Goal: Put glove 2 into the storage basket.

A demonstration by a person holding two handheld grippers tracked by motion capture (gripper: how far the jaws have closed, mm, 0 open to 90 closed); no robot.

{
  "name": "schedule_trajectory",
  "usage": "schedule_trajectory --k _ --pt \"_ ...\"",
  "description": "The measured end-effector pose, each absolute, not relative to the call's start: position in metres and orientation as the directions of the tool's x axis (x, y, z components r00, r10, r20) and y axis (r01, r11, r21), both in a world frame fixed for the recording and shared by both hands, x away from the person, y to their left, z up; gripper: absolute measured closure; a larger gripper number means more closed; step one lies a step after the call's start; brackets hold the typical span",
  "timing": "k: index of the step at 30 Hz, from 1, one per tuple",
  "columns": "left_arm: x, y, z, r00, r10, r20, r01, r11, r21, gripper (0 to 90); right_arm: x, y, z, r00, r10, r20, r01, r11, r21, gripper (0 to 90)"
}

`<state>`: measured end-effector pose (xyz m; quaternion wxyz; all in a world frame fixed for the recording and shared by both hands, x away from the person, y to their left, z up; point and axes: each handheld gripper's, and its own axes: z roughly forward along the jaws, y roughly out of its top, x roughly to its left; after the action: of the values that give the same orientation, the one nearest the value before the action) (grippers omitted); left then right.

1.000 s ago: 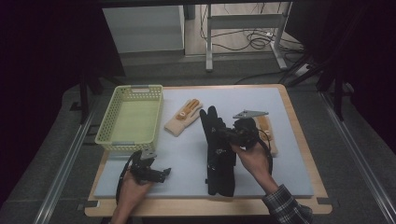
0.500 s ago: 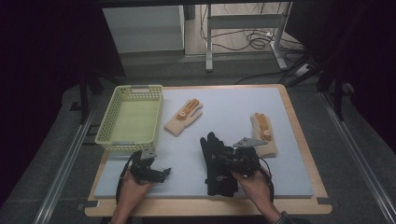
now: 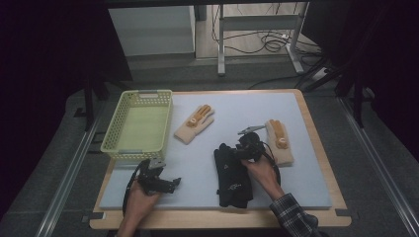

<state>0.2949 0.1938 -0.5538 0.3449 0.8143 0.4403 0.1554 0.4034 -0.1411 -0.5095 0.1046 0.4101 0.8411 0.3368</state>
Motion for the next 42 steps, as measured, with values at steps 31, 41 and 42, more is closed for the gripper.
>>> schedule_trajectory --k 31,41,42 --pt "0.295 0.194 -0.554 0.564 0.824 -0.051 0.61 -0.375 0.698 1.0 0.293 -0.214 -0.51 -0.747 0.655 0.115 0.554 0.518 0.651 77.2" --pt "0.295 0.194 -0.554 0.564 0.825 -0.051 0.61 -0.374 0.699 1.1 0.289 -0.185 -0.501 -0.796 0.597 0.103 0.498 0.548 0.672 75.8" --pt "0.295 0.194 -0.554 0.564 0.824 -0.051 0.61 -0.374 0.698 1.1 0.291 -0.186 -0.503 -0.791 0.603 0.098 0.503 0.551 0.666 74.0"
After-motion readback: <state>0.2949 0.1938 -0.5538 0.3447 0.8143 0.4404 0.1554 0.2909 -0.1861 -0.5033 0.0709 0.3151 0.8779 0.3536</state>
